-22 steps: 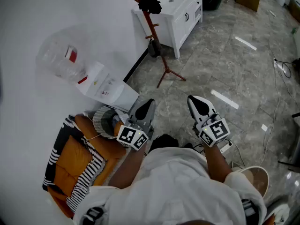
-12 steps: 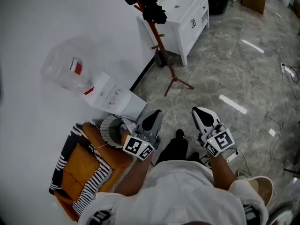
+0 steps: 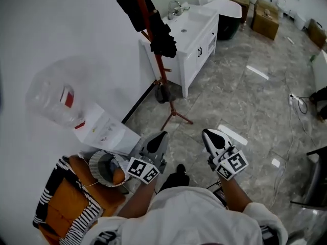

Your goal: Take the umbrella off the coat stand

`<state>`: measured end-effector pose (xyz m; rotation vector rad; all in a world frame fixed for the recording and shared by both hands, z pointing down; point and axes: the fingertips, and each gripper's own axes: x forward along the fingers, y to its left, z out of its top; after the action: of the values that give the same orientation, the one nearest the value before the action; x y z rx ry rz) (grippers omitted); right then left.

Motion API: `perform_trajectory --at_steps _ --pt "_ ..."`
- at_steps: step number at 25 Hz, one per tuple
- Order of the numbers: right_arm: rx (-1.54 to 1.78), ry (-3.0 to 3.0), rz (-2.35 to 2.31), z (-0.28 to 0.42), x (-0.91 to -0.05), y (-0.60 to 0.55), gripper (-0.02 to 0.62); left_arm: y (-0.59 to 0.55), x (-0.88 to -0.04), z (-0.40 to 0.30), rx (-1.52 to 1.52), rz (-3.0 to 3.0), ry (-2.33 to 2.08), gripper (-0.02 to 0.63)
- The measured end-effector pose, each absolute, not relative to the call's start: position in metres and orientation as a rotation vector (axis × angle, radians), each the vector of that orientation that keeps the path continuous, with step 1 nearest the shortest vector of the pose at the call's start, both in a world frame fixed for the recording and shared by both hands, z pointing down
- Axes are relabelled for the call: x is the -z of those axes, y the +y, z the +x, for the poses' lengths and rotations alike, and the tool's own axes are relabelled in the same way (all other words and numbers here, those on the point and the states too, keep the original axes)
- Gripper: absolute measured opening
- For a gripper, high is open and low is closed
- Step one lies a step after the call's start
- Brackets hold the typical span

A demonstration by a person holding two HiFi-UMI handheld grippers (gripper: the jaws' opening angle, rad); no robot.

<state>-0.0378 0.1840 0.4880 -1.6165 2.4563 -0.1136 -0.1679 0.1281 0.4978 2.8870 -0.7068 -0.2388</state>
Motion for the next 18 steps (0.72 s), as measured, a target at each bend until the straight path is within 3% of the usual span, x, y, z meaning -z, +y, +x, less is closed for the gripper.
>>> perform_trajectory --at_steps 18 --pt "0.046 2.461 -1.505 0.025 -0.407 0.026 0.009 -0.035 -0.423 -0.106 0.245 2.952 -0.613 0.012"
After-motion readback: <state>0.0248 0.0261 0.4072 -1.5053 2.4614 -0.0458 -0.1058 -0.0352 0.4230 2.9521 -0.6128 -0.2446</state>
